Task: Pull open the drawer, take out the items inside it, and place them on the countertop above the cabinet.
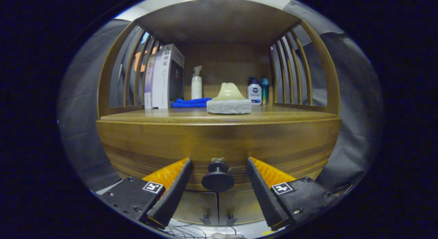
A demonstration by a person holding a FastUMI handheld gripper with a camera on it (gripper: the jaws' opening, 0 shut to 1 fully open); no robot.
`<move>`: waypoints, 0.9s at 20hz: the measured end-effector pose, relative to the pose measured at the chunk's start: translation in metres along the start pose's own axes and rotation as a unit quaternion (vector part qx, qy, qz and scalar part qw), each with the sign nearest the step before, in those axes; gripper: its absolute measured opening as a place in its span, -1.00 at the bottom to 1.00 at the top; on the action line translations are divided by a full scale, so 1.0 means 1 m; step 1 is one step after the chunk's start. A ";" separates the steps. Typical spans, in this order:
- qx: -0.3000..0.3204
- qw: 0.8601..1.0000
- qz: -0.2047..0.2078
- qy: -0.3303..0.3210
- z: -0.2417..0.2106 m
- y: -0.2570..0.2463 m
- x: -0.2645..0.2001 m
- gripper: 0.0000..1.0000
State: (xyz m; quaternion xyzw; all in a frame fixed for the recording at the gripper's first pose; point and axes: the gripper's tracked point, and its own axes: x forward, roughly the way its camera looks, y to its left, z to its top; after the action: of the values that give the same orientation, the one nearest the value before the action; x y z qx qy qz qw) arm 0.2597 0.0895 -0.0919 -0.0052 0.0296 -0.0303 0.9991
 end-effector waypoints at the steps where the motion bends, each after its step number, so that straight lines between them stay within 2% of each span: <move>1: -0.001 1.000 0.000 0.001 -0.001 0.000 0.001 1.00; 7: -0.029 0.999 -0.008 0.033 -0.005 -0.002 0.000 1.00; 10: -0.012 0.998 0.002 0.058 -0.007 -0.001 -0.003 1.00; 18: -0.007 0.999 0.015 0.049 0.000 0.001 -0.003 1.00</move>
State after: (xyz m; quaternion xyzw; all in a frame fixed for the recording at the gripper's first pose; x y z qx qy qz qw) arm 0.2571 0.0906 -0.0921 -0.0100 0.0783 -0.0148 0.9968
